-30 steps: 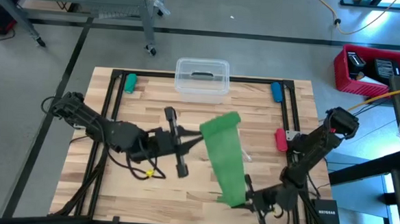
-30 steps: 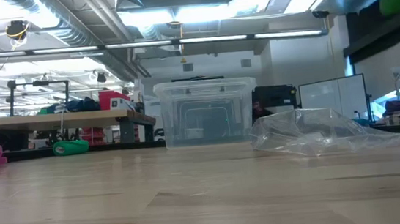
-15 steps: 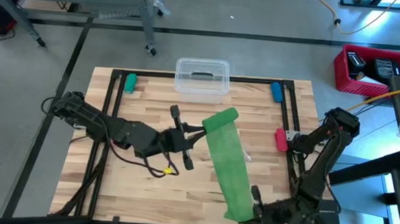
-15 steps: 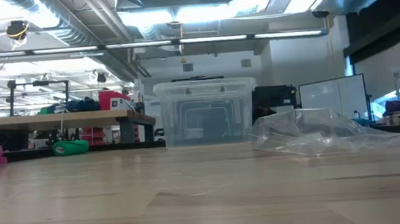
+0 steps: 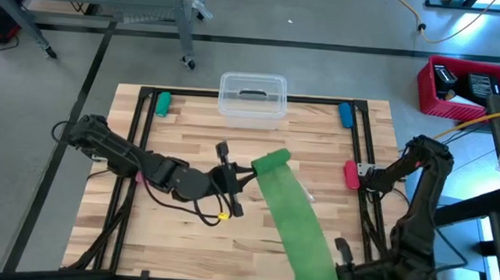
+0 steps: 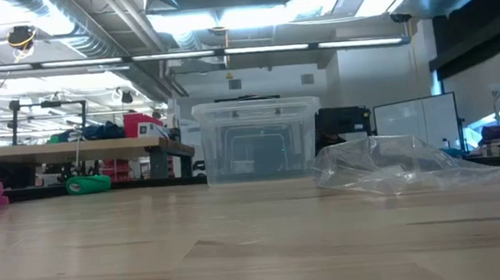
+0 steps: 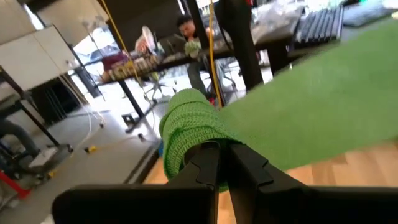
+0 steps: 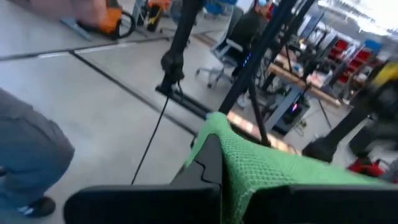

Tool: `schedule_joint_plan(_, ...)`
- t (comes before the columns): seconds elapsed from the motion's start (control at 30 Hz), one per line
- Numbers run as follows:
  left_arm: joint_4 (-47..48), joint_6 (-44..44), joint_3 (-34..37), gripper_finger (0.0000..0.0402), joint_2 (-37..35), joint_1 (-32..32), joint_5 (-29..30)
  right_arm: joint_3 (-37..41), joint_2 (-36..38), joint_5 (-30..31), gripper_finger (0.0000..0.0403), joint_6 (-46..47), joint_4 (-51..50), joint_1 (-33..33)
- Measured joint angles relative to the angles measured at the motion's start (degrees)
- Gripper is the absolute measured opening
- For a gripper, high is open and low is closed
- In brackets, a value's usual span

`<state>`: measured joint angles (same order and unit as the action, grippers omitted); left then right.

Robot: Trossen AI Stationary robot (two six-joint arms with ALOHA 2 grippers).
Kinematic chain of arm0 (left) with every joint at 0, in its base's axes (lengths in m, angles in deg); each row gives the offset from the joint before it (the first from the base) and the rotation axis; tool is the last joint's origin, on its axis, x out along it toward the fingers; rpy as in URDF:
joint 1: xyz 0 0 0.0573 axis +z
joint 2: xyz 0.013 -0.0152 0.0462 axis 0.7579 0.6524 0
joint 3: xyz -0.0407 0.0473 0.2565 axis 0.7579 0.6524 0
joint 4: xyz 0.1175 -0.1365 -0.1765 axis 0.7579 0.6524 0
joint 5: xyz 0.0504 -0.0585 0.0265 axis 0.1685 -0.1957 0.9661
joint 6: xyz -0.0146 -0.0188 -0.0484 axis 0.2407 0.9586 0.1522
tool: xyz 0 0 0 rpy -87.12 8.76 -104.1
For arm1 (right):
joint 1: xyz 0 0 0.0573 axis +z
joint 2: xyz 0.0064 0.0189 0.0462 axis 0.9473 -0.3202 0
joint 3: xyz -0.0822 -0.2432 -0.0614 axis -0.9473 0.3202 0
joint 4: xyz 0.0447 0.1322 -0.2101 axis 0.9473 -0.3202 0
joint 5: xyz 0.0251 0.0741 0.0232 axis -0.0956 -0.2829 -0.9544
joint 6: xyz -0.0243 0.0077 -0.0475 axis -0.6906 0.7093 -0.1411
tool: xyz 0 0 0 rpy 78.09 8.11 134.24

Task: Roll bandage
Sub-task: Roll the green bandage

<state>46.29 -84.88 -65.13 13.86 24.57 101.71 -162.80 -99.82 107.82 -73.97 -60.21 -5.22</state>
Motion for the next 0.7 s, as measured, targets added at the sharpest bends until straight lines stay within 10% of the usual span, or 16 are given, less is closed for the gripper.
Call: schedule_joint_plan(0.7,-16.96,9.4,14.55,0.0011,3.95,-3.52,-6.96,-16.85,0.0,14.59,0.0006,-22.87,0.88,-3.34)
